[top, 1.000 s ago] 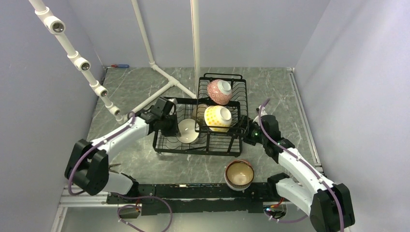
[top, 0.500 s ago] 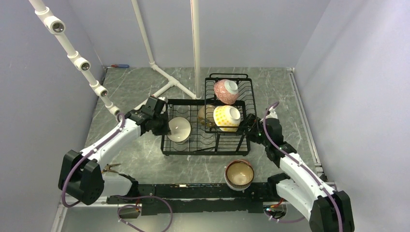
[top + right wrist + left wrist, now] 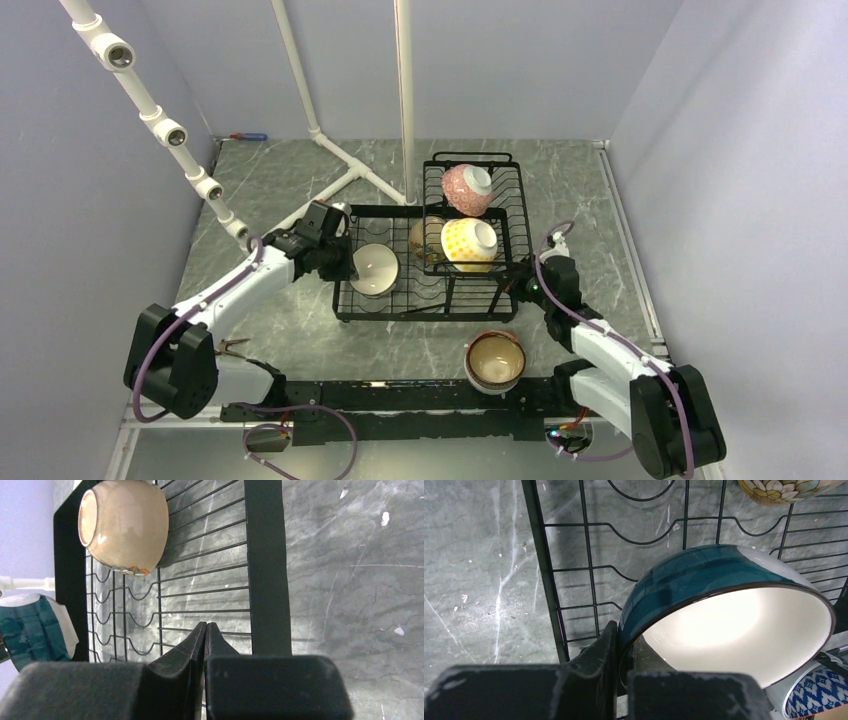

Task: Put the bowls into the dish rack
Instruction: Adjust the bowl.

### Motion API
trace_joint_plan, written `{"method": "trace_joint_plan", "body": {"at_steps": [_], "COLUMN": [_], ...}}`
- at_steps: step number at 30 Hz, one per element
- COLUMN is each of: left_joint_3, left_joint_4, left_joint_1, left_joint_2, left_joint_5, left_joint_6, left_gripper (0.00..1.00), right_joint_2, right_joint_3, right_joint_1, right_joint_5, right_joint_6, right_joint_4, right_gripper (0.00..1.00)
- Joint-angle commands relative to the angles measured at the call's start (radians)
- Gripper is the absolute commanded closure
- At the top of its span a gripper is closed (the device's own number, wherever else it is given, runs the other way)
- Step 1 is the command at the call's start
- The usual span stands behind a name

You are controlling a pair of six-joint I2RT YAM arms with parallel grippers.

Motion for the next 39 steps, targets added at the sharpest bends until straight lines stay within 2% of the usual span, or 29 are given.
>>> {"method": "trace_joint_plan", "body": {"at_steps": [1,6,7,10,14,16,18,20,22,26,28,30,32,33,36,39], "left_joint_3": [0.017,0.020,0.021,0.026,0.047,0.066,0.090,0.118,0.151,0.225,0.280,0.335,0.385,0.407,0.465,0.511], "left_joint_4": [0.073,0.073,0.071,0.062,0.047,0.045,0.049,0.067,0.108,0.211,0.239,0.251,0.257,0.261,0.271,0.269], "left_joint_1": [0.002,0.002,0.003,0.005,0.006,0.007,0.008,0.007,0.006,0.005,0.005,0.005,0.004,0.004,0.004,0.002], "left_joint_2": [0.002,0.019,0.017,-0.009,-0.077,-0.125,-0.173,-0.216,-0.259,-0.301,-0.296,-0.283,-0.265,-0.255,-0.220,-0.190], "left_joint_5": [0.038,0.042,0.039,0.012,-0.066,-0.080,-0.135,-0.166,-0.175,-0.156,-0.141,-0.137,-0.141,-0.144,-0.126,-0.113], "left_joint_6": [0.004,0.007,0.008,0.021,0.048,0.062,0.079,0.096,0.129,0.182,0.206,0.224,0.240,0.248,0.264,0.266], "left_gripper": [0.97,0.97,0.97,0.97,0.97,0.97,0.97,0.97,0.97,0.97,0.97,0.97,0.97,0.97,0.97,0.97], "right_joint_2": [-0.005,-0.086,-0.128,-0.301,-0.517,-0.574,-0.595,-0.581,-0.539,-0.386,-0.284,-0.195,-0.129,-0.092,-0.001,0.092], "right_joint_3": [-0.054,-0.123,-0.125,-0.070,0.102,0.177,0.247,0.323,0.391,0.537,0.612,0.689,0.750,0.788,0.891,0.963], "right_joint_1": [-0.008,-0.048,-0.055,-0.059,-0.060,-0.060,-0.060,-0.060,-0.059,-0.058,-0.051,-0.003,0.111,0.185,0.356,0.427], "right_joint_5": [0.018,0.009,0.037,0.174,0.401,0.473,0.482,0.451,0.339,-0.039,-0.215,-0.309,-0.291,-0.247,-0.169,-0.148], "right_joint_6": [0.051,0.174,0.182,0.162,0.059,0.003,-0.061,-0.120,-0.189,-0.242,-0.222,-0.215,-0.273,-0.320,-0.396,-0.381], "right_joint_4": [0.122,0.255,0.232,0.038,-0.229,-0.291,-0.292,-0.289,-0.262,-0.168,-0.140,-0.119,-0.130,-0.152,-0.191,-0.179], "right_gripper": [0.95,0.97,0.97,0.97,0.94,0.93,0.91,0.83,0.68,0.35,0.24,0.17,0.03,0.01,0.00,0.00]}}
